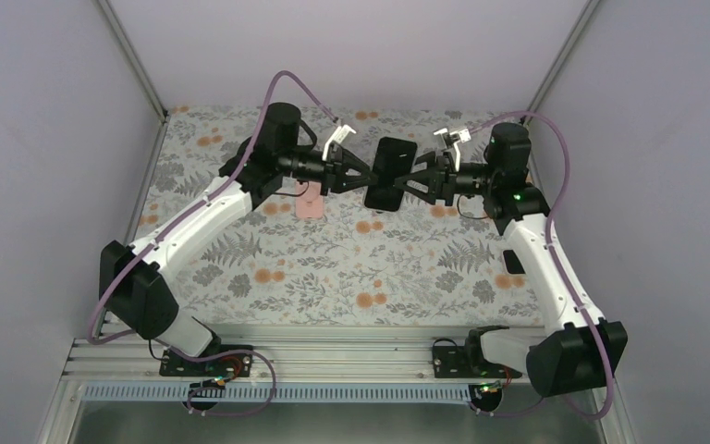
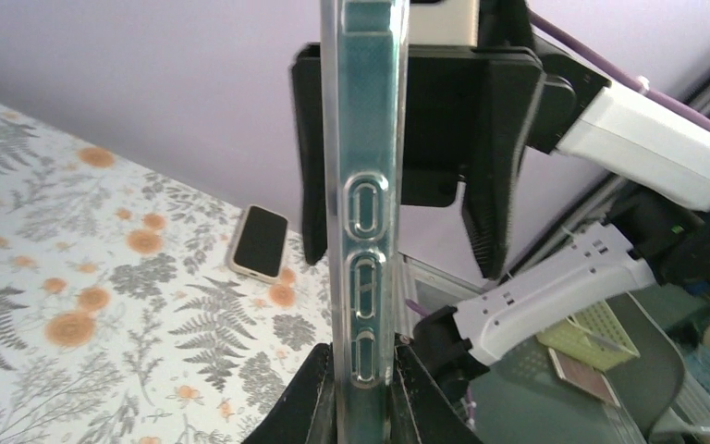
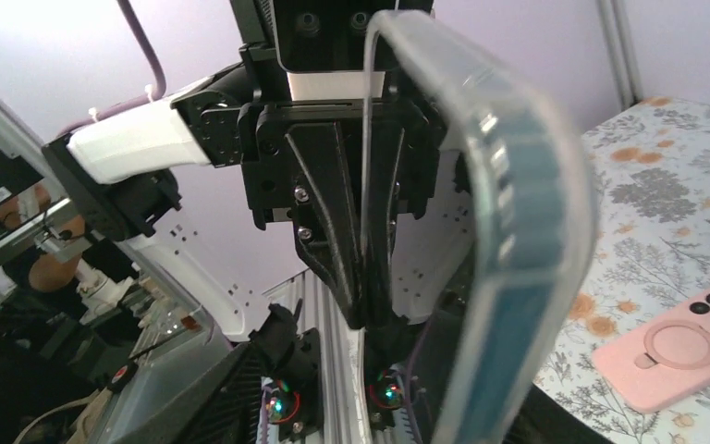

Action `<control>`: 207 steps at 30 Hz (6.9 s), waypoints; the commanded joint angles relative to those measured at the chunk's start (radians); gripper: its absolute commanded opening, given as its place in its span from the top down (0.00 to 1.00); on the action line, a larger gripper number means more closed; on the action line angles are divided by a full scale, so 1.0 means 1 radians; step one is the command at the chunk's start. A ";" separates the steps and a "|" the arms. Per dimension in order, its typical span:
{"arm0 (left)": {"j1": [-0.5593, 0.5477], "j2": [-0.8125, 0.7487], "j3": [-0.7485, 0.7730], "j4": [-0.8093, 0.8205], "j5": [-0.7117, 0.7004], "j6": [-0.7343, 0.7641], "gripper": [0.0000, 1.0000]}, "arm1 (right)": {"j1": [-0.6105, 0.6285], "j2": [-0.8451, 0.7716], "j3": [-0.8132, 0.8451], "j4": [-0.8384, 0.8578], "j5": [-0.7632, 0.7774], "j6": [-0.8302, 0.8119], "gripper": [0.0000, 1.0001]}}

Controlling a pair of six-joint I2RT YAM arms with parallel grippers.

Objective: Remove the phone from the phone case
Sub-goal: Remove the phone case from the phone.

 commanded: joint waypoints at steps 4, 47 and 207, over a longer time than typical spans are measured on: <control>0.020 0.006 -0.008 0.105 -0.015 -0.074 0.98 | 0.002 0.043 0.029 0.106 0.093 0.145 0.52; 0.081 -0.072 -0.096 -0.014 0.090 0.149 0.52 | -0.061 0.045 0.037 0.485 0.011 0.589 0.96; 0.037 0.110 0.167 -0.143 0.133 0.144 0.98 | 0.036 0.028 0.023 -0.111 -0.010 0.018 0.77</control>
